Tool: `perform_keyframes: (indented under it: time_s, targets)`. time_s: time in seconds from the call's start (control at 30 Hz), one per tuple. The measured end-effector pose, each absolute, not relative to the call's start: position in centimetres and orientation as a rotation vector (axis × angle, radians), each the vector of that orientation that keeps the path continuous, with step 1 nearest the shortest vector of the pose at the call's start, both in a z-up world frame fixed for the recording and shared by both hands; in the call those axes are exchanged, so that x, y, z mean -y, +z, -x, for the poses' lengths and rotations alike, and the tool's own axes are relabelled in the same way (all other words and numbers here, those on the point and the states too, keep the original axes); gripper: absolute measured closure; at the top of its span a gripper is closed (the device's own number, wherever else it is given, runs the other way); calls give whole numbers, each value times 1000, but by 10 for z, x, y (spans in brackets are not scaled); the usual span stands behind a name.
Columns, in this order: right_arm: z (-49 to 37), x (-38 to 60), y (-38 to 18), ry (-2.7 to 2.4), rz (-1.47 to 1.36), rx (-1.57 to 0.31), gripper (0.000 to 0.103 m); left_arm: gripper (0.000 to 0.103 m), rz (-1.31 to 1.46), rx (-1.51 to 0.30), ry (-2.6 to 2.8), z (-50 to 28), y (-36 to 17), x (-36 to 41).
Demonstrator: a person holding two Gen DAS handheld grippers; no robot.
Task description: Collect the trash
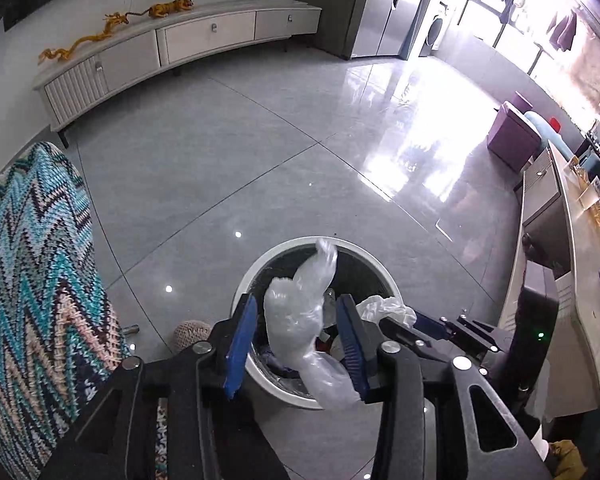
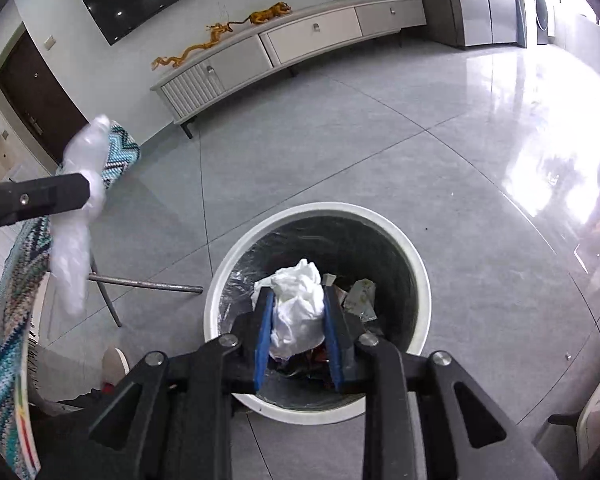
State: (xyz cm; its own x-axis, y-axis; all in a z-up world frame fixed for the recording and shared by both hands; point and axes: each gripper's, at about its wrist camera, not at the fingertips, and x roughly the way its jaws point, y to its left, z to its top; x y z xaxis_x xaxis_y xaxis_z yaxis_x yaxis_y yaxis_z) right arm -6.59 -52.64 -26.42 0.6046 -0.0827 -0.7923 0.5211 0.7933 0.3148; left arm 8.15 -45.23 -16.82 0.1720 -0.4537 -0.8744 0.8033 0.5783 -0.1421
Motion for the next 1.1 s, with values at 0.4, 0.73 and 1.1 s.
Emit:
perform_keyframes:
  time_s: [0.4, 0.73, 1.1]
  targets:
    - [66, 531, -269, -427, -570, -888, 54, 36, -377, -974, -909, -77, -144, 415]
    - [52, 457, -135, -312, -430, -712, 54, 21, -321, -736, -711, -73, -72, 291]
    - [19, 321, -34, -167, -225, -603, 30, 6, -180, -546, -447, -68, -13, 138]
